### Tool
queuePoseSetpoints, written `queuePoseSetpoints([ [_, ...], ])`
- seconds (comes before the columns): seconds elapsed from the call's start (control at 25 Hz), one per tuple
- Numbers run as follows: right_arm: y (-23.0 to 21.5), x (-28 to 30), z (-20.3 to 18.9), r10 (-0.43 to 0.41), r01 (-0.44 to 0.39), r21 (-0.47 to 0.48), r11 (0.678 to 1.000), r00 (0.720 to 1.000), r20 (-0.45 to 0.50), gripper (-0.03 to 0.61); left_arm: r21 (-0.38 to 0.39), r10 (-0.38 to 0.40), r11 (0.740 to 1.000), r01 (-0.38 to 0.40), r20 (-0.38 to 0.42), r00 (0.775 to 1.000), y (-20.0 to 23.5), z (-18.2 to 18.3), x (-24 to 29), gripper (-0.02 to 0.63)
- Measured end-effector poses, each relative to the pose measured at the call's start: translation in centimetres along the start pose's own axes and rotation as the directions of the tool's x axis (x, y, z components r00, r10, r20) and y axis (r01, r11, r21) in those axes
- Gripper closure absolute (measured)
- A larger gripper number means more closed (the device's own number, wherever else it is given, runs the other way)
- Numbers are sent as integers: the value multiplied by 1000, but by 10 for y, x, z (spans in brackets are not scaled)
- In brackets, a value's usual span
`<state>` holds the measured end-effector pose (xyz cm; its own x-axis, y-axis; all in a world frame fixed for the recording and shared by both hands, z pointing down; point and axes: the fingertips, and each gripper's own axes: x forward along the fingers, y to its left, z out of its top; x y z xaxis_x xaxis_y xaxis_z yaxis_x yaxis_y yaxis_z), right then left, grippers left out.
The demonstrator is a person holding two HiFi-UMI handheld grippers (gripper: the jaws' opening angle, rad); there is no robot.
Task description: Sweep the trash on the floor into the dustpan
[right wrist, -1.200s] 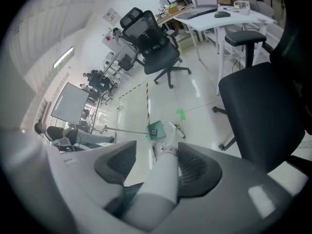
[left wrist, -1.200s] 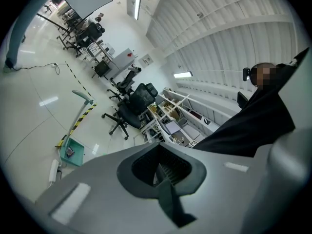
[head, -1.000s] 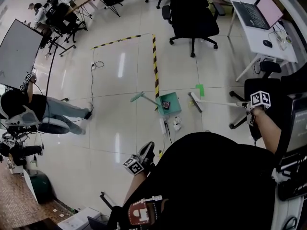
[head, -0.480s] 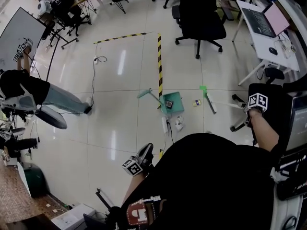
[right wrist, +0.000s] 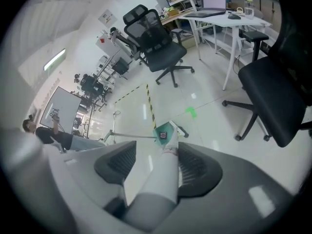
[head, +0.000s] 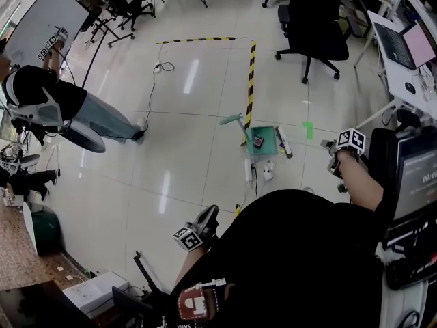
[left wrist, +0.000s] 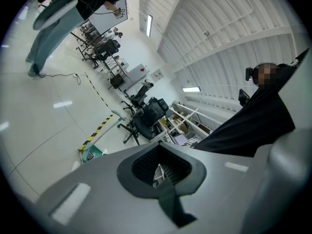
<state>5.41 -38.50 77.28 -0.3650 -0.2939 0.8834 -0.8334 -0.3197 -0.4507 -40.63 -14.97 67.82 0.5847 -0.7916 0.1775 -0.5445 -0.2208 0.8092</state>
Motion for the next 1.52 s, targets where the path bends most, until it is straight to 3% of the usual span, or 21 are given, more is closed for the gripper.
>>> queuePoseSetpoints([
  [0.24,28,-7,0,136,-139,55,989,990,45,317,-16,14,1000,-14,23,1000,12,3,-24,612],
  [0.44,25,-40,-10,168,-170,16,985,983,74,318,-27,-30,999,29,-7,1000,23,2,-16,612],
  [0.6,-5,-70,-36,143,-145,21,989,986,86,318,-24,-113,994,111,-87,990,21,-5,15,612],
  [0.76,-55,-99,-69,89,-93,46,995,993,82,318,3,-210,977,213,-162,964,4,-17,57,612],
  [0.96,-127,-136,-125,54,-56,58,997,998,36,318,41,-281,954,296,-218,935,-47,-36,89,612],
  [1.12,-180,-173,-175,67,-67,1,998,998,13,318,72,-298,942,328,-274,915,-96,-81,94,612],
  [1.24,-228,-200,-211,117,-117,16,993,993,18,318,116,-306,928,353,-302,903,-130,-130,94,612],
  [1.52,-334,-280,-298,261,-262,50,964,965,33,318,95,-301,938,332,-245,921,-243,-256,60,612],
])
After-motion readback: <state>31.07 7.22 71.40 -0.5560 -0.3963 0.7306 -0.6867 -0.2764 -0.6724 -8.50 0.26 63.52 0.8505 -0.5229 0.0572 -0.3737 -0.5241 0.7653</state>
